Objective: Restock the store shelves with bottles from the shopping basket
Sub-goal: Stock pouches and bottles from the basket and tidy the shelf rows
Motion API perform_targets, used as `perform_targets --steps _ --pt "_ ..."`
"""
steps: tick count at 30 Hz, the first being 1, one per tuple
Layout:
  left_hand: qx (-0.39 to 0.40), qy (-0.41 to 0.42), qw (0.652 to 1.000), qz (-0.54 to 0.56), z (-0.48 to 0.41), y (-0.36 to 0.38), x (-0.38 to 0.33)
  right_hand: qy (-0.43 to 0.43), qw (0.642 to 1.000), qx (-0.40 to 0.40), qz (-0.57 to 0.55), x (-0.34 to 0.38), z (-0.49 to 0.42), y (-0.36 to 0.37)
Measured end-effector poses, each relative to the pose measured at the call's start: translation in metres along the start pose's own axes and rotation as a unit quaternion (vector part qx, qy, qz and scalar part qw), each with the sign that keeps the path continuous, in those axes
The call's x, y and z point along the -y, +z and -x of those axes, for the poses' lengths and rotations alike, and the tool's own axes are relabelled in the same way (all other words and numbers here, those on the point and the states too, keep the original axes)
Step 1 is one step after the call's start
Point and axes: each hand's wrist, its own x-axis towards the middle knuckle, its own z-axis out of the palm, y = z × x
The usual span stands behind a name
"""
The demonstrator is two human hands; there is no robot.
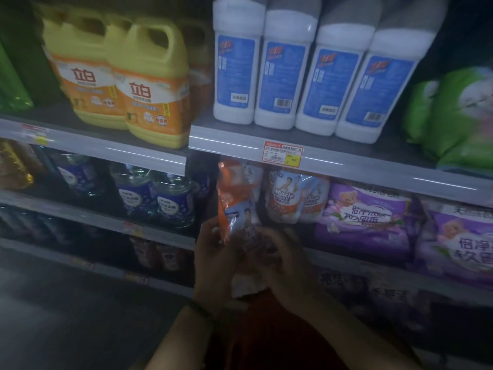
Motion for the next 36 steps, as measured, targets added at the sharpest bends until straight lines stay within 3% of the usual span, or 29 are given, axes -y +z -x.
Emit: perform_targets --steps 2,4,7,9,11,14,22,27,32,36 --pt "0.043 -0.024 0.998 0.046 0.000 -0.006 -0.009 0.070 0.996 -0.035 -0.034 -0.015 -0.007 0.001" --pt "0.079 -0.047 0.995 0.048 -0.004 -0.017 -0.016 0.153 0.982 -0.002 -0.113 -0.026 -0.014 -0.002" --pt "0.136 -0.095 0.985 0.041 -0.012 -0.029 -0.030 0.235 0.909 0.058 -0.341 -0.032 -0.016 -0.010" --pt "0.169 -0.102 0.980 0.021 -0.024 -0.036 -0.040 0.235 0.877 0.056 -0.415 -0.028 -0.015 -0.012" --pt "0.226 -0.105 0.968 -0.014 -0.035 -0.040 -0.049 0.219 0.868 0.035 -0.443 -0.029 -0.019 -0.007" --pt "0.301 -0.076 0.943 -0.119 -0.050 -0.039 -0.053 0.197 0.887 0.001 -0.418 -0.029 -0.030 0.006" --pt "0.246 -0.019 0.952 -0.182 -0.101 -0.037 -0.042 0.184 0.945 0.010 -0.271 -0.031 -0.074 0.021" --pt "0.247 -0.013 0.939 -0.238 -0.148 -0.028 -0.041 0.141 0.977 -0.056 -0.151 -0.038 -0.109 0.031" --pt "0.218 0.021 0.931 -0.292 -0.177 -0.018 -0.027 0.133 0.980 -0.145 -0.017 -0.048 -0.127 0.051" --pt "0.182 0.051 0.925 -0.330 -0.186 -0.019 -0.012 0.114 0.978 -0.170 -0.027 -0.045 -0.126 0.063"
